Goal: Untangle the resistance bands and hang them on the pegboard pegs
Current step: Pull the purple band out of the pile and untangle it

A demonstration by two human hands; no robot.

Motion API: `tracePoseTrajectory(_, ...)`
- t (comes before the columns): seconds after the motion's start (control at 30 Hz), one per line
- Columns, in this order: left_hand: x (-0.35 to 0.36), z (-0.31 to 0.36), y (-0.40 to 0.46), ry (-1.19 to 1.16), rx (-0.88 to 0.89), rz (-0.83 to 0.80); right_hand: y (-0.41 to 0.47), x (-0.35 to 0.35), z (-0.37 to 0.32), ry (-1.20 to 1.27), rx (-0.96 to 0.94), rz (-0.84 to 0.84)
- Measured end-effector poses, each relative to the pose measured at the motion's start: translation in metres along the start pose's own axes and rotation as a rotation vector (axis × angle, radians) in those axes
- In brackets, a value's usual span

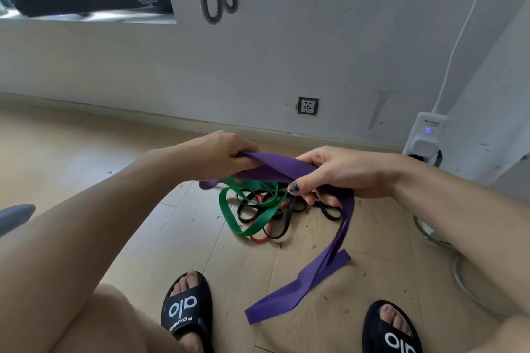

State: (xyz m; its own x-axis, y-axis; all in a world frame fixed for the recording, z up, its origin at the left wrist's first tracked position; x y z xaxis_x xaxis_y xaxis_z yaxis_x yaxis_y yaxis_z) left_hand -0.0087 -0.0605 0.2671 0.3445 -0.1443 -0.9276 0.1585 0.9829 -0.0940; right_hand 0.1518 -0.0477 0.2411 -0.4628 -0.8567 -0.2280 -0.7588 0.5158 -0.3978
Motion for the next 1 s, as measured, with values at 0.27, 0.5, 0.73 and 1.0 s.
tracePoseTrajectory(0.27, 0.024, -0.023, 0.001, -0.051, -0.069, -0.090, -0.004, -0.007, 0.006, 0.119, 0.000, -0.001)
tracePoseTrajectory(0.5, 0.044, -0.042, -0.005, -0.370, -0.172, -0.162, -0.005, -0.028, -0.003, 0.186, -0.064, 0.156)
tracePoseTrajectory(0.73, 0.043, -0.051, -0.009, -0.497, -0.231, -0.176, -0.013, -0.068, 0.011, 0.330, -0.055, 0.424)
tracePoseTrajectory(1.0, 0.044, -0.058, -0.017, -0.603, -0.226, -0.271, -0.020, -0.091, 0.038, 0.347, 0.050, 0.595)
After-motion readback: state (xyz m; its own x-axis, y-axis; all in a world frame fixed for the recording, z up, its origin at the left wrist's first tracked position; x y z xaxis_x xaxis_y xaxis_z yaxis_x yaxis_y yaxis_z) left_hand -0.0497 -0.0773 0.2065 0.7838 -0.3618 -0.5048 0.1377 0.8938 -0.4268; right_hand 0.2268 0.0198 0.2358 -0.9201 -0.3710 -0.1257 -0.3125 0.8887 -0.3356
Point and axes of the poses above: each hand's wrist, its own y-axis towards the middle knuckle, its own x-axis out of the palm, z = x × y, the point moved 8 cm from there along y, towards the middle knuckle, and after that the axes turned 8 degrees about z, right-handed, at the moved point
